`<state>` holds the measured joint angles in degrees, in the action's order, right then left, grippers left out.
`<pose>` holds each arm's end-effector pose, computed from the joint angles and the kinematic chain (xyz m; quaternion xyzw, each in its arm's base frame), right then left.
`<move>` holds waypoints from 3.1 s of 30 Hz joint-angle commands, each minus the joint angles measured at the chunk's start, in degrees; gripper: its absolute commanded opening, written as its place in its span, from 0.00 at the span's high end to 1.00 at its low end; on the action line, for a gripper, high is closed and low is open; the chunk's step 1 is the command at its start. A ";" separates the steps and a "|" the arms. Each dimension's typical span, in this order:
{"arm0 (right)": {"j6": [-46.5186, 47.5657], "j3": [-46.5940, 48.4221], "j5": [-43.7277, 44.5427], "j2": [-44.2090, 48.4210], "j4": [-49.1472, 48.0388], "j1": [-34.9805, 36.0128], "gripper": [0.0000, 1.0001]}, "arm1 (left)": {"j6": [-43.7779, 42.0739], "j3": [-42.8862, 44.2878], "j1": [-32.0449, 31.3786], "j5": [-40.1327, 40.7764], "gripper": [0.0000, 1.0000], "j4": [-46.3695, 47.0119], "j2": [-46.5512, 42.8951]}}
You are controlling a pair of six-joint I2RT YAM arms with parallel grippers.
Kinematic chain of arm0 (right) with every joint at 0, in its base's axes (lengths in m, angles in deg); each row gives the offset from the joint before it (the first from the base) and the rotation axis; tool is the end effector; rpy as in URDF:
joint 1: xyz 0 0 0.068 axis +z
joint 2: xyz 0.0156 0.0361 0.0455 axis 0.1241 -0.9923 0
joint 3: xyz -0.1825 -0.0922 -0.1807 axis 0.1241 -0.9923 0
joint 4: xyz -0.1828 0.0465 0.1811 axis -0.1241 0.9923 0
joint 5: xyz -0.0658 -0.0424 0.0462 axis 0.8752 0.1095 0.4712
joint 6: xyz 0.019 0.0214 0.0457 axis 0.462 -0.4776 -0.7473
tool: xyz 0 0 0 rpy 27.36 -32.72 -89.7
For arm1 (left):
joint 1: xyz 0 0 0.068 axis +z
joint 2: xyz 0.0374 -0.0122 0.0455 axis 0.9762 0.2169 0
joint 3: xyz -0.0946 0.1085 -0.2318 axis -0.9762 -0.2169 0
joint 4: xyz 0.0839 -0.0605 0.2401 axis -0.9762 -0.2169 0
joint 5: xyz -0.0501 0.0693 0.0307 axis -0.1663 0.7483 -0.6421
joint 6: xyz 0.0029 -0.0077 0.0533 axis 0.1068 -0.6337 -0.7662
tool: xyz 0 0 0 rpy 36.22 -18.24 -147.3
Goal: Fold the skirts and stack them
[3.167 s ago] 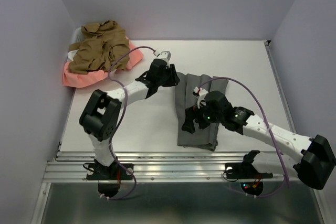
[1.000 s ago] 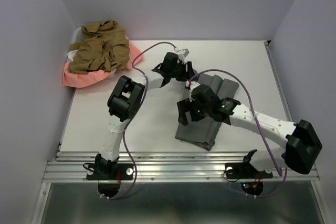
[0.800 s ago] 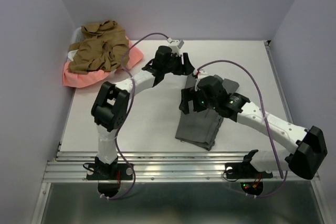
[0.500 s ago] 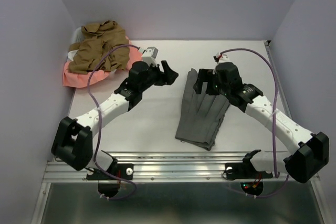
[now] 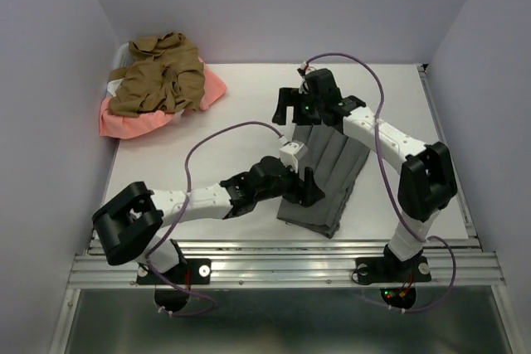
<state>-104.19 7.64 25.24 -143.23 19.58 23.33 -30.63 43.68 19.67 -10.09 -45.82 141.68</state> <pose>0.3474 0.2091 0.3011 -0.0787 0.8905 0.2503 0.3717 0.1601 -0.2638 0.2377 0.2150 0.7566 -0.4756 0.3939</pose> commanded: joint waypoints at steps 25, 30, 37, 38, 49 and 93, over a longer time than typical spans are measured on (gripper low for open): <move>8.48 -25.23 -28.30 -5.76 -25.96 -4.61 0.00 | -6.56 9.50 -6.27 -11.24 0.33 14.34 34.05; 10.67 -23.65 -30.94 -11.39 -27.27 -10.05 0.00 | -5.86 8.71 -6.27 -10.27 0.33 14.43 34.58; 12.96 -18.02 -35.16 -17.63 -29.73 -15.59 0.00 | -5.60 8.27 -6.18 -10.45 0.33 15.22 35.11; 13.13 -17.67 -34.90 -17.72 -29.91 -16.13 0.00 | -5.51 8.18 -6.10 -10.45 0.33 15.39 35.20; 11.73 -13.11 -37.53 -15.63 -30.70 -21.40 0.00 | -5.33 8.44 -5.57 -10.97 0.33 16.10 35.46; -5.41 -27.86 -4.76 -2.79 -31.40 -14.64 0.00 | -5.69 0.72 4.80 -1.23 0.36 7.75 24.65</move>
<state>-108.06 -18.66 11.60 -147.56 -8.93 8.70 -38.54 48.01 24.33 -13.71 -33.96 166.20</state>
